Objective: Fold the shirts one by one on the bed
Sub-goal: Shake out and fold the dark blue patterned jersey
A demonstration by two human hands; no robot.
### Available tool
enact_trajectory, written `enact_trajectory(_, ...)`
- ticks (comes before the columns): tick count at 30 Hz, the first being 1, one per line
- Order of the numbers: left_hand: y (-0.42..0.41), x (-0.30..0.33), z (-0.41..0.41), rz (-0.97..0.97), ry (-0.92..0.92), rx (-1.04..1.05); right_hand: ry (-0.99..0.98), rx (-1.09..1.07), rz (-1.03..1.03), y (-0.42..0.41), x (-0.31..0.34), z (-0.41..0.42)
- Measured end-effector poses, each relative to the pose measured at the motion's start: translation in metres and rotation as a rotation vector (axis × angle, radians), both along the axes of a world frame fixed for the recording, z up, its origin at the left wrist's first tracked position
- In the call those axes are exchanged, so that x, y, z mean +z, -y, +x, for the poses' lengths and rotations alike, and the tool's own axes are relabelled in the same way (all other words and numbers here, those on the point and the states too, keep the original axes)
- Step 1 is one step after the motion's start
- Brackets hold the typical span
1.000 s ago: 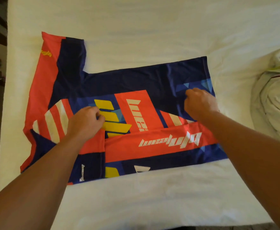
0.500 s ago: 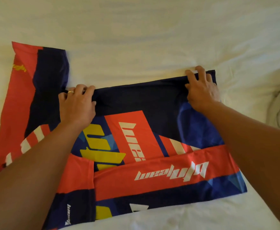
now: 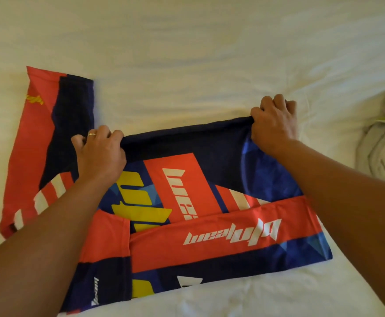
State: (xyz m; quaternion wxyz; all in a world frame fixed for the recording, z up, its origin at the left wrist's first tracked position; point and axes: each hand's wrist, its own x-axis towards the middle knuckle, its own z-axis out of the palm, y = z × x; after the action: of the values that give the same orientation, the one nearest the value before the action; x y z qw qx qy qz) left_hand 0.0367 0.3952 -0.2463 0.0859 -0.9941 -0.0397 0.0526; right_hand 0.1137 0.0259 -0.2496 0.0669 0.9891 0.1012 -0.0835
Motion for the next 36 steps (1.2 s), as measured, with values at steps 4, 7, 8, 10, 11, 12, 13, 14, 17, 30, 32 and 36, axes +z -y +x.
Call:
enact_trajectory(4, 0.000, 0.011, -0.041, -0.019, 0.064, -0.022, -0.014, -0.050, 0.006, 0.011, 0.011, -0.037)
enact_trajectory(7, 0.003, 0.015, -0.081, -0.020, 0.116, -0.058, 0.008, -0.080, 0.056, 0.021, 0.016, -0.077)
enact_trajectory(8, 0.004, 0.015, -0.094, -0.022, 0.131, -0.078, 0.012, -0.090, 0.069, 0.025, 0.017, -0.091)
enact_trajectory(10, 0.006, 0.017, -0.121, -0.018, 0.154, -0.118, -0.008, -0.101, 0.069, 0.032, 0.020, -0.120)
enact_trajectory(11, 0.007, 0.017, -0.132, -0.018, 0.155, -0.133, -0.025, -0.105, 0.054, 0.036, 0.021, -0.132)
enact_trajectory(12, 0.008, 0.018, -0.144, -0.025, 0.157, -0.148, -0.039, -0.115, 0.040, 0.041, 0.022, -0.145)
enact_trajectory(13, 0.009, 0.017, -0.154, -0.031, 0.158, -0.159, -0.049, -0.127, 0.033, 0.045, 0.023, -0.155)
enact_trajectory(14, 0.009, 0.017, -0.165, -0.037, 0.160, -0.170, -0.059, -0.140, 0.035, 0.048, 0.023, -0.165)
enact_trajectory(17, 0.010, 0.013, -0.188, -0.058, 0.161, -0.200, -0.084, -0.157, 0.003, 0.055, 0.020, -0.188)
enact_trajectory(30, 0.022, 0.011, -0.221, -0.037, 0.070, -0.224, -0.155, -0.141, -0.092, 0.060, 0.028, -0.207)
enact_trajectory(32, 0.029, 0.014, -0.220, -0.028, 0.052, -0.166, -0.202, -0.152, -0.111, 0.062, 0.028, -0.207)
enact_trajectory(36, 0.048, 0.018, -0.205, -0.061, 0.101, -0.077, -0.161, -0.204, 0.014, 0.057, 0.027, -0.203)
